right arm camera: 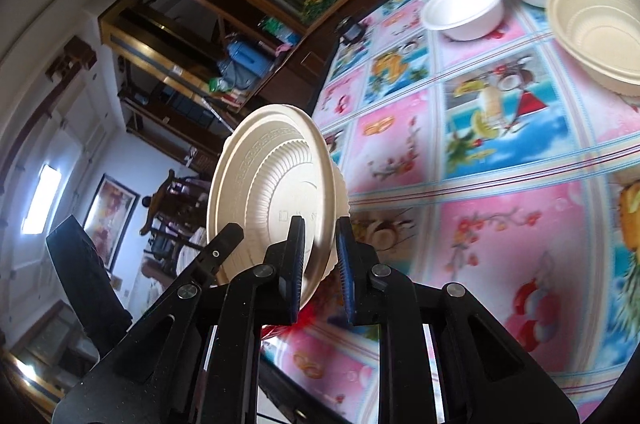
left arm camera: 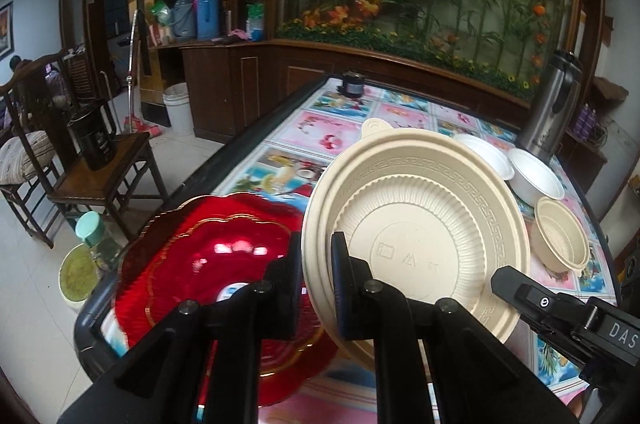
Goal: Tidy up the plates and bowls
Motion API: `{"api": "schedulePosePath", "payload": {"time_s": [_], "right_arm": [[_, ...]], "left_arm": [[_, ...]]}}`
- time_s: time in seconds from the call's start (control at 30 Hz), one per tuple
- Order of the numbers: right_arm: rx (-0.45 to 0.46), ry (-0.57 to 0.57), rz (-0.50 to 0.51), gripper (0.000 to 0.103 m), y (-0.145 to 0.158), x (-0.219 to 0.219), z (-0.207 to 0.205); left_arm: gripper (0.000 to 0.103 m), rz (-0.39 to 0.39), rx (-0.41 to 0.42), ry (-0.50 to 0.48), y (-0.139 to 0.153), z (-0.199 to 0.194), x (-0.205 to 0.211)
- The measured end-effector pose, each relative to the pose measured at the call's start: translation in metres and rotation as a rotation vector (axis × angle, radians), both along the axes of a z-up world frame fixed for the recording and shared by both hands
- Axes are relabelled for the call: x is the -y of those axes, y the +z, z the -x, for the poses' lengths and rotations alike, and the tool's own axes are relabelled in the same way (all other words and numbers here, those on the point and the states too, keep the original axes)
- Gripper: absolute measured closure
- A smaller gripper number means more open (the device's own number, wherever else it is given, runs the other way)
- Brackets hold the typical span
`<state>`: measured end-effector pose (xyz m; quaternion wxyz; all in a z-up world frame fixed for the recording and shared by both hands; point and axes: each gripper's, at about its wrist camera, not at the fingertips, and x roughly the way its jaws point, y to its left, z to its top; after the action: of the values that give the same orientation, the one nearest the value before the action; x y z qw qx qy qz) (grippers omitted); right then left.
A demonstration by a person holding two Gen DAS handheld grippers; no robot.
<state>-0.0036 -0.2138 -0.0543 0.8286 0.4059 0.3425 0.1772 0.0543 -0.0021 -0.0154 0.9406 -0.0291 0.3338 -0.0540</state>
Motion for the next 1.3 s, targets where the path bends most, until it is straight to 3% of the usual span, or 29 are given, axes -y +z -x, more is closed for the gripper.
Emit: {"api": "schedulePosePath", "payload": {"time_s": [0.63, 1.3], "right_arm": [[-0.015, 0.113, 0.004, 0.086, 0.002, -0.058, -0.020], [-0.070, 0.168, -0.009, 0.086, -0.014, -0.082, -0.035]], "left_arm": [[0.092, 0.010, 0.002, 0.086, -0.004, 0.006, -0.046], [0.092, 0.004, -0.059, 0.137, -0.022, -0.005, -0.068]]}}
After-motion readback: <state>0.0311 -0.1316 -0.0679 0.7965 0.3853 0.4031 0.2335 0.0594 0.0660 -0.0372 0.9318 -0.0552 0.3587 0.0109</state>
